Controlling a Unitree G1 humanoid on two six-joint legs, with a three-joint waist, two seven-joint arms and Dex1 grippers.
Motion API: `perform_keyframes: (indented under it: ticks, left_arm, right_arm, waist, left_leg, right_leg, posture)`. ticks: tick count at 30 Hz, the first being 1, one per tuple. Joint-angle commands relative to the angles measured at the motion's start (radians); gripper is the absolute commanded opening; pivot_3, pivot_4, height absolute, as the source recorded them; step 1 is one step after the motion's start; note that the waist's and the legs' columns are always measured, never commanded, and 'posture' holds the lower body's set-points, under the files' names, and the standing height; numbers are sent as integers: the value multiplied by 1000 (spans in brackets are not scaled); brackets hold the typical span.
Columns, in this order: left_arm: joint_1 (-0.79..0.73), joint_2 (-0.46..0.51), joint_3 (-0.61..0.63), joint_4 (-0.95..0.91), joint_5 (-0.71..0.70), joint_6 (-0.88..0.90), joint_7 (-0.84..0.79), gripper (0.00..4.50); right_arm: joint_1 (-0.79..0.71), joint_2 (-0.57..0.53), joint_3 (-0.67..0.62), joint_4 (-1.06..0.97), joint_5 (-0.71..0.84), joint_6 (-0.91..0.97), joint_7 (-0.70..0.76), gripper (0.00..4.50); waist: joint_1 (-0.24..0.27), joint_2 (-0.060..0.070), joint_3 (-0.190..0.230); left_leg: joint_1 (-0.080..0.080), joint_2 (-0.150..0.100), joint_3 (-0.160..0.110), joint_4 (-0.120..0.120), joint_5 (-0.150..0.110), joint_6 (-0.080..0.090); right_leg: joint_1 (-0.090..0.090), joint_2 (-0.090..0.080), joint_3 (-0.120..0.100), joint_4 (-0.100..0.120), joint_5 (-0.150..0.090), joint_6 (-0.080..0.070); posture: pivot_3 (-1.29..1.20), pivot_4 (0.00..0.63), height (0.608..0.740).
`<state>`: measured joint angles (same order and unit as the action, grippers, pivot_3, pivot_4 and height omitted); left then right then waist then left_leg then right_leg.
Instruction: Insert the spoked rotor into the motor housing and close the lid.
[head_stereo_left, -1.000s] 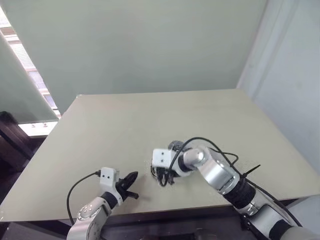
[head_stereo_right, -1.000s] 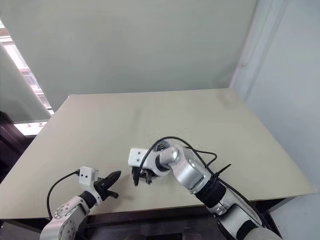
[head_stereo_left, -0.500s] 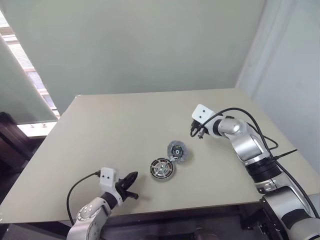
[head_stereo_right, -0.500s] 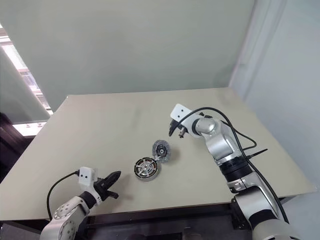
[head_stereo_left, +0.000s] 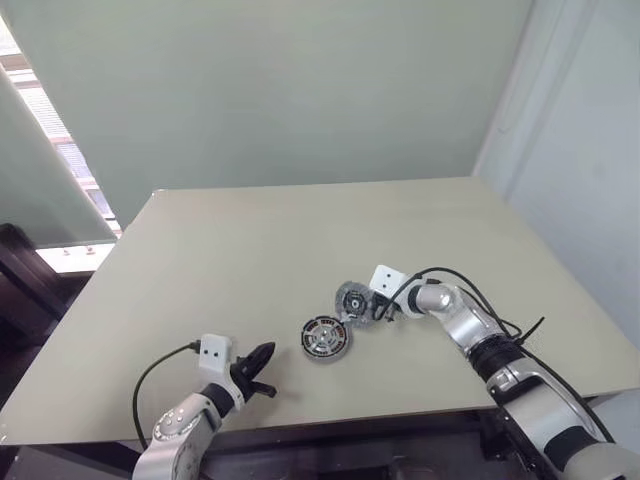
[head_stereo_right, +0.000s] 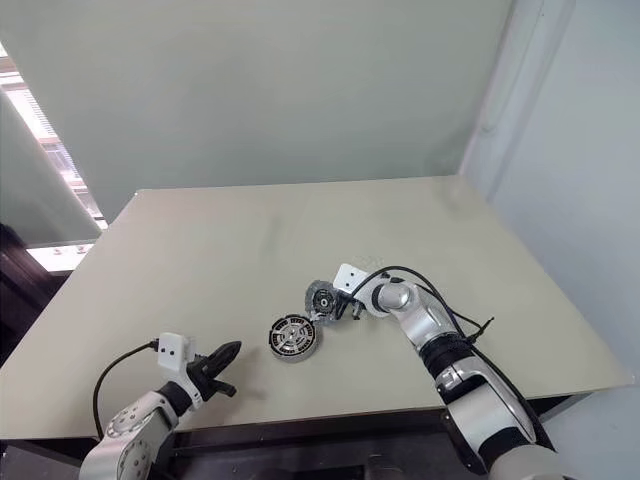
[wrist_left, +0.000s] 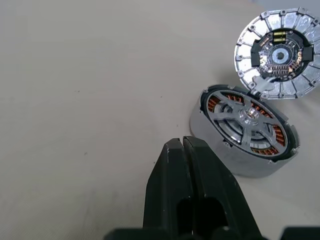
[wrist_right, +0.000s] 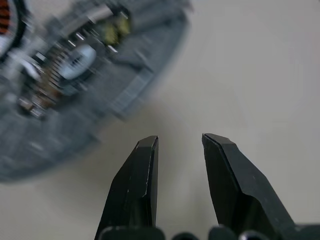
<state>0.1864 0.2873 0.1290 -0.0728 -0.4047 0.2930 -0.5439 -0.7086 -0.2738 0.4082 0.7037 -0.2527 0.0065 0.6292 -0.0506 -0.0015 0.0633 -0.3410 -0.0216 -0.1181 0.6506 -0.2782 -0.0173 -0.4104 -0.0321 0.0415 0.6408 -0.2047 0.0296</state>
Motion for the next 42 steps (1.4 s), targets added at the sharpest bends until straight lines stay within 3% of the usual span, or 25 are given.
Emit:
perform_keyframes:
  ticks: [1, 6, 8, 16, 26, 36, 42]
  left_arm:
    - [-3, 14, 19, -44, -5, -13, -1, 0]
    - [-2, 16, 19, -46, -5, -11, -1, 0]
    - [-4, 16, 18, -45, -4, -11, -1, 0]
    - [-7, 13, 15, -41, -2, -15, -1, 0]
    - [-9, 11, 14, -40, 1, -17, 2, 0]
    - [-6, 13, 12, -41, 1, -15, -1, 0]
    - [-18, 13, 8, -31, 3, -15, -4, 0]
  right_arm:
    - [14, 29, -33, -51, 56, -17, 49, 1523]
    - [53, 72, -54, -175, 85, 200, 72, 1523]
    - [69, 80, -42, -221, 100, 216, 110, 1891]
    - [123, 116, -6, -358, 124, 307, 193, 4482]
    - [153, 145, 22, -395, 107, 347, 184, 4482]
    - [91, -41, 63, -399, -1, 347, 229, 4482]
    - [63, -66, 44, -400, -4, 329, 201, 4482]
  waist:
    - [0, 0, 0]
    - [1, 0, 0]
    - [1, 0, 0]
    - [-3, 0, 0]
    - [-31, 0, -1]
    - [-20, 0, 0]
    - [-21, 0, 0]
  left_leg:
    - [0, 0, 0, 0, 0, 0]
    - [0, 0, 0, 0, 0, 0]
    - [0, 0, 0, 1, 0, 0]
    - [1, 1, 0, 1, 0, 0]
    - [2, 3, 0, 1, 0, 0]
    - [0, 0, 0, 3, 0, 0]
    - [0, 0, -1, 3, 0, 0]
  right_leg:
    - [0, 0, 0, 0, 0, 0]
    - [0, 0, 0, 1, 0, 0]
    - [0, 0, 0, 1, 0, 0]
    - [0, 1, 0, 1, 0, 0]
    - [1, 3, 0, 2, 1, -1]
    - [1, 0, -1, 1, 1, -1]
    - [1, 0, -1, 1, 1, -1]
  posture:
    - [0, 0, 740]
    - [0, 0, 740]
    - [0, 0, 740]
    - [0, 0, 740]
    - [0, 0, 740]
    - [0, 0, 740]
    - [0, 0, 740]
